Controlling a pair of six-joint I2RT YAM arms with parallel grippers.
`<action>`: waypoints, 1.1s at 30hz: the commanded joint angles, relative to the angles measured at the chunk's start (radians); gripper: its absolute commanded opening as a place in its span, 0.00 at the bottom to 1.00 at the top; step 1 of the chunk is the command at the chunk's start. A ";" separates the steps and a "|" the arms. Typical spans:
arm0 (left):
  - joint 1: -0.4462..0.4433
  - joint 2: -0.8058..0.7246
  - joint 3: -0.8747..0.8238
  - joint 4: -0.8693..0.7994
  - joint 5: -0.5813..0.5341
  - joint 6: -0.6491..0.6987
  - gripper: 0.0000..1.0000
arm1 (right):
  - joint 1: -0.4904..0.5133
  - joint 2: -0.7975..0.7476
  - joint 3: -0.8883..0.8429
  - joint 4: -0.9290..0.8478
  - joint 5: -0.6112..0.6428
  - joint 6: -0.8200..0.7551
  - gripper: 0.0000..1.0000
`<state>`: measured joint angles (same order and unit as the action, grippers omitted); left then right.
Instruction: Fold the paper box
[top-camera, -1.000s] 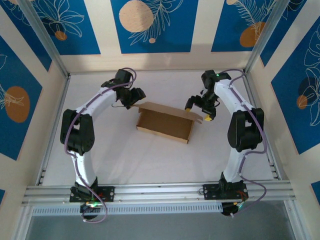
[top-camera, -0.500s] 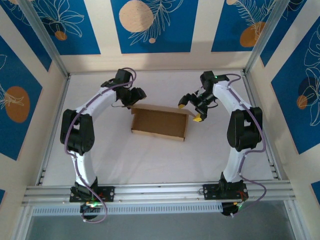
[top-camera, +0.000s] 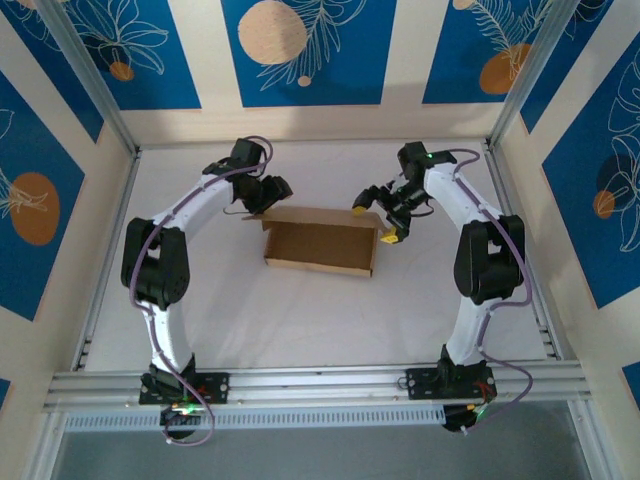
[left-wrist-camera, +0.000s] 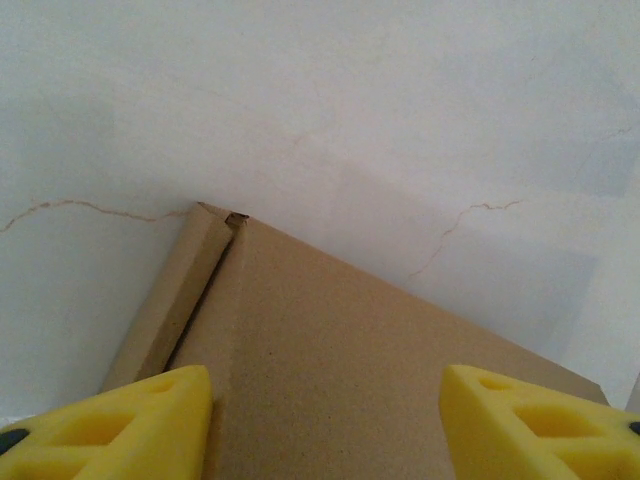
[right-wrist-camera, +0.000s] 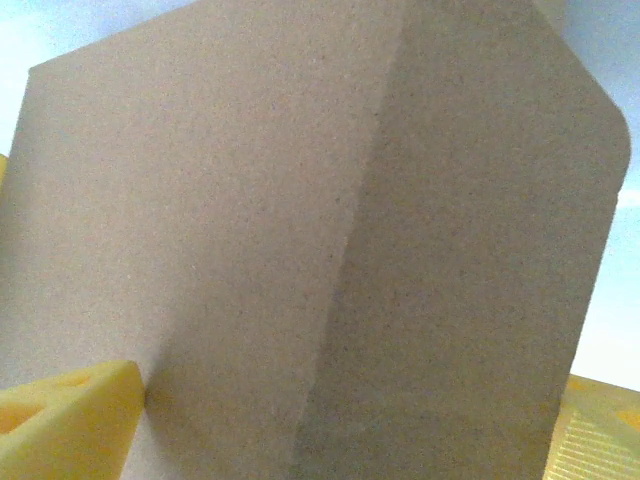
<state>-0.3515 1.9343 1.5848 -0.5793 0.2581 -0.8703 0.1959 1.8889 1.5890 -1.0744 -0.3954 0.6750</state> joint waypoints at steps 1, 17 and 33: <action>-0.015 0.016 -0.001 0.024 0.059 -0.026 0.60 | 0.024 -0.027 -0.013 0.101 -0.170 0.068 0.92; -0.029 -0.009 0.006 0.016 0.084 -0.029 0.60 | 0.129 0.077 0.118 0.385 -0.295 0.538 0.90; -0.007 -0.033 -0.063 0.043 0.032 -0.028 0.52 | 0.076 0.010 -0.056 0.232 -0.110 0.141 0.97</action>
<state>-0.3382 1.9335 1.5368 -0.6010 0.2317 -0.8658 0.2703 1.9278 1.5917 -0.8322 -0.5167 0.9203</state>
